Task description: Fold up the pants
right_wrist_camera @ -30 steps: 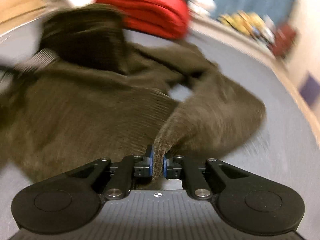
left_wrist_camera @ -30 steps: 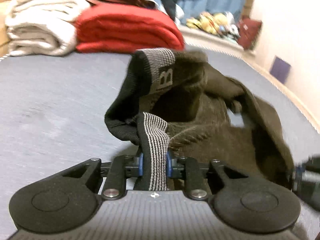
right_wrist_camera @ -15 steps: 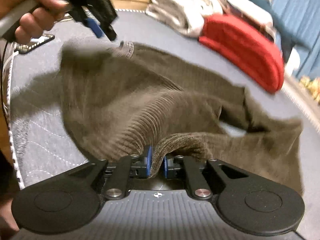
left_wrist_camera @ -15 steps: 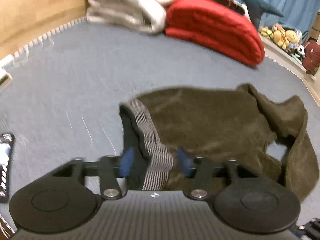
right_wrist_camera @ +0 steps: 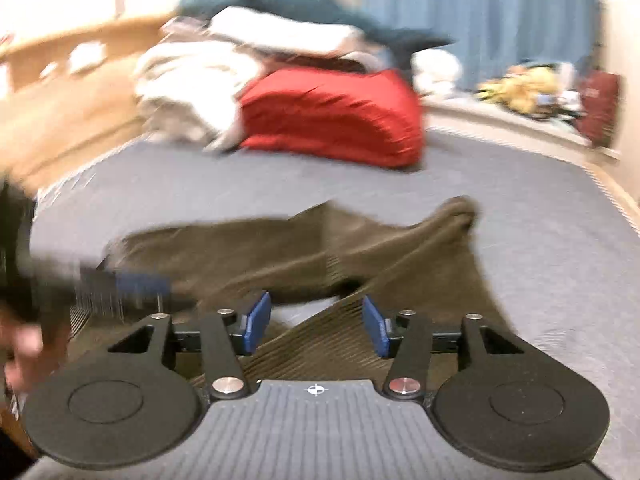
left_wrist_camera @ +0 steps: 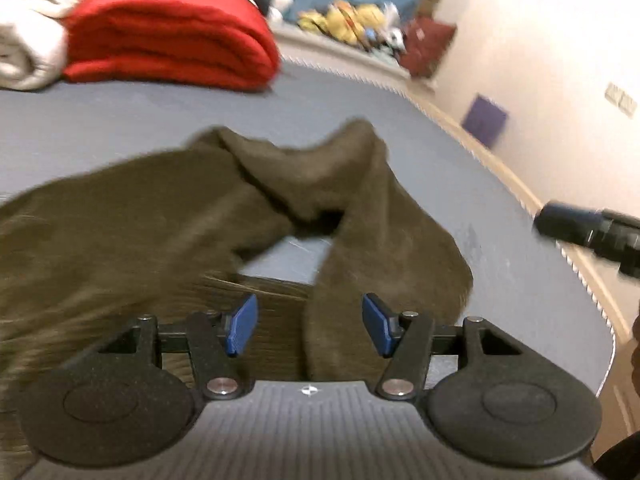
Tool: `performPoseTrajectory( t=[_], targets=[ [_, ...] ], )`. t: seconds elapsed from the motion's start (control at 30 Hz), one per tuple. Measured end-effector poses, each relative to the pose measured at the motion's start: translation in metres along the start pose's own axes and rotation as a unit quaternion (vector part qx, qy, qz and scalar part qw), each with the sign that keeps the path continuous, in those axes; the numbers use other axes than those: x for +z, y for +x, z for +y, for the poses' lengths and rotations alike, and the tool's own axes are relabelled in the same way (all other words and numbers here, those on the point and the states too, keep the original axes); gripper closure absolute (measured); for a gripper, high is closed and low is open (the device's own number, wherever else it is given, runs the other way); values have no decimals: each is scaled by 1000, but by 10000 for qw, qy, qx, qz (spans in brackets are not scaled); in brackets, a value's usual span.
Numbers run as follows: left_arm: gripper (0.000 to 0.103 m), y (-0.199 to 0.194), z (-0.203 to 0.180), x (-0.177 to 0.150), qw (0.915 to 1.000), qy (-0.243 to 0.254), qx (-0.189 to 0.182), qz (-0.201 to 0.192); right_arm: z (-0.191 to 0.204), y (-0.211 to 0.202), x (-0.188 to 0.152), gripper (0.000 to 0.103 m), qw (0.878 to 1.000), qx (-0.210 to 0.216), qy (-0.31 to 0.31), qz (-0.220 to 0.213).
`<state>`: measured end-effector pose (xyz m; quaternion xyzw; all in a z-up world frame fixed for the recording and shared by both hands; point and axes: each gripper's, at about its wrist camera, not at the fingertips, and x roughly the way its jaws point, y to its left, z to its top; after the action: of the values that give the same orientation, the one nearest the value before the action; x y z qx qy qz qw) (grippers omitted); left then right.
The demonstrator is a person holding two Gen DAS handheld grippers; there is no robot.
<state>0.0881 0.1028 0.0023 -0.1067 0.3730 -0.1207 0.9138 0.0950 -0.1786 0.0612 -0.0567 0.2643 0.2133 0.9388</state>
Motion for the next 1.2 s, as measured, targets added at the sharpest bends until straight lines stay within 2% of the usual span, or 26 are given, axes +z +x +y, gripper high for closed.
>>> performPoseTrajectory(
  t=[0.07,0.1,0.13,0.2,0.33,0.37,0.4,0.47,0.53,0.57,0.63,0.67,0.73,0.77,0.83,0.87,0.93,0.97,1.03,1.13,1.17,1.2],
  targets=[
    [37,26,-16,-1,9998,97,26,195,-21,11,-18,48,9983,-434,390,-3],
    [35,38,-20,-2,9995,117,101,282,-31,17,-24,48,9959,-630,582,279],
    [34,51,-21,-3,9992,131,151,341,-42,19,-27,48,9944,-558,796,416],
    [33,77,-26,-8,9983,238,244,476,-61,21,-30,48,9911,-461,1177,405],
    [34,96,-32,-16,9964,424,363,643,-88,24,-34,48,9864,-650,1440,456],
    [41,100,-33,-17,9959,510,388,642,-86,27,-36,48,9860,-656,1455,486],
    [67,102,-35,-17,9956,583,359,636,-91,27,-37,48,9854,-656,1486,513],
    [103,103,-38,-19,9953,685,231,638,-91,25,-40,48,9844,-668,1546,517],
    [103,89,-44,-18,9954,876,246,297,-91,29,-36,48,9847,-657,1540,483],
    [103,80,-48,-18,9949,990,134,124,-92,27,-37,48,9851,-664,1519,457],
    [103,58,-57,-19,9928,1105,-441,-144,-91,26,-38,48,9857,-699,1478,406],
    [103,47,-64,-23,9887,1212,-855,-197,-92,26,-39,48,9861,-713,1452,370],
    [103,33,-83,-40,9736,1557,-1668,-15,-92,25,-39,48,9866,-762,1408,307],
    [103,30,-95,-52,9667,1827,-1784,191,-92,25,-39,48,9867,-798,1389,279],
    [103,31,-107,-72,9625,2369,-1291,267,-93,28,-40,48,9860,-861,1401,278],
    [101,34,-104,-73,9658,2371,-1022,224,-94,29,-41,48,9848,-910,1451,298],
    [96,40,-84,-62,9797,1919,-582,46,-95,34,-41,48,9821,-912,1606,376],
    [89,44,-72,-53,9856,1638,-423,-75,-95,35,-41,48,9814,-844,1676,402],
    [81,54,-49,-34,9937,1094,-204,-156,-90,38,-41,48,9819,-737,1695,414],
    [79,73,-20,-13,9992,361,62,-130,-83,40,-41,48,9842,-731,1558,413],
    [74,81,-12,-7,9998,142,134,-68,-82,41,-41,48,9847,-715,1531,423],
    [66,85,-4,0,9999,-38,153,-4,-81,42,-42,48,9850,-697,1517,441]
  ],
)
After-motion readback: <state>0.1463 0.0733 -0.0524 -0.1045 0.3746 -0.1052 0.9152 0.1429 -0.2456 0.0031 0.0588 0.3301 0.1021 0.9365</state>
